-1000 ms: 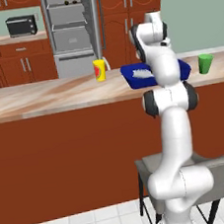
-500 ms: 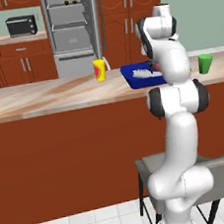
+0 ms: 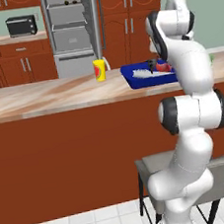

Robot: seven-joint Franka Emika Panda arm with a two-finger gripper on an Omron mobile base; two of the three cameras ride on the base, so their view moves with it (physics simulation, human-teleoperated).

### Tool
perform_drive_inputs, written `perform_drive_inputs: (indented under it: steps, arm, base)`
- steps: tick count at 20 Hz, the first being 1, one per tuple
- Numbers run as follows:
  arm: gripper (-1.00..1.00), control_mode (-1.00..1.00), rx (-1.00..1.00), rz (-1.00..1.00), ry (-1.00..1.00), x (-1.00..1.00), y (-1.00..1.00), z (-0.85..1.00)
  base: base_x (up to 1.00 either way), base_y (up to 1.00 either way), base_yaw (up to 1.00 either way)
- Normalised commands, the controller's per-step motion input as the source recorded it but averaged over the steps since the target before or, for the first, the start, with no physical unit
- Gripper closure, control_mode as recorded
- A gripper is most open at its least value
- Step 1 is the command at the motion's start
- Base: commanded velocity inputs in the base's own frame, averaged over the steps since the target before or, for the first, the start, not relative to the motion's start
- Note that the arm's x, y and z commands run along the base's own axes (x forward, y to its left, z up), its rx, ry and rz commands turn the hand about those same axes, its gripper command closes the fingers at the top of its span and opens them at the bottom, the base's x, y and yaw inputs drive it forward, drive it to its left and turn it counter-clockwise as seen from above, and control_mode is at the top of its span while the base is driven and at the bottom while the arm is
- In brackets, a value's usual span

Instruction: Gather the sweet potato and avocado from the fridge and place them on a tray on the dining counter. Then gather the steak and fish from the fridge and place them on the other tray.

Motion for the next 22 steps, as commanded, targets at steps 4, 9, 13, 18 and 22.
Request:
perform_drive_inputs:
  steps: [4, 9, 13, 18, 22]
  arm:
    - [-1.00, -1.00, 0.00, 0.00, -0.08, -1.00, 0.26, 0.09]
    - [-1.00, -1.00, 0.00, 0.00, -0.07, -1.00, 0.21, 0.14]
    - [-1.00, -1.00, -0.01, 0.00, -0.09, -1.00, 0.08, 0.16]
    - [-1.00, -1.00, -0.06, 0.00, -0.18, -1.00, 0.00, 0.21]
    - [-1.00, -1.00, -0.09, 0.01, -0.13, -1.00, 0.21, 0.04]
  base:
    - [0.00, 0.00, 0.00]
    - [0.00, 0.00, 0.00]
    - [0.00, 0.00, 0.00]
    - [0.00, 0.00, 0.00]
    - [0.00, 0.00, 0.00]
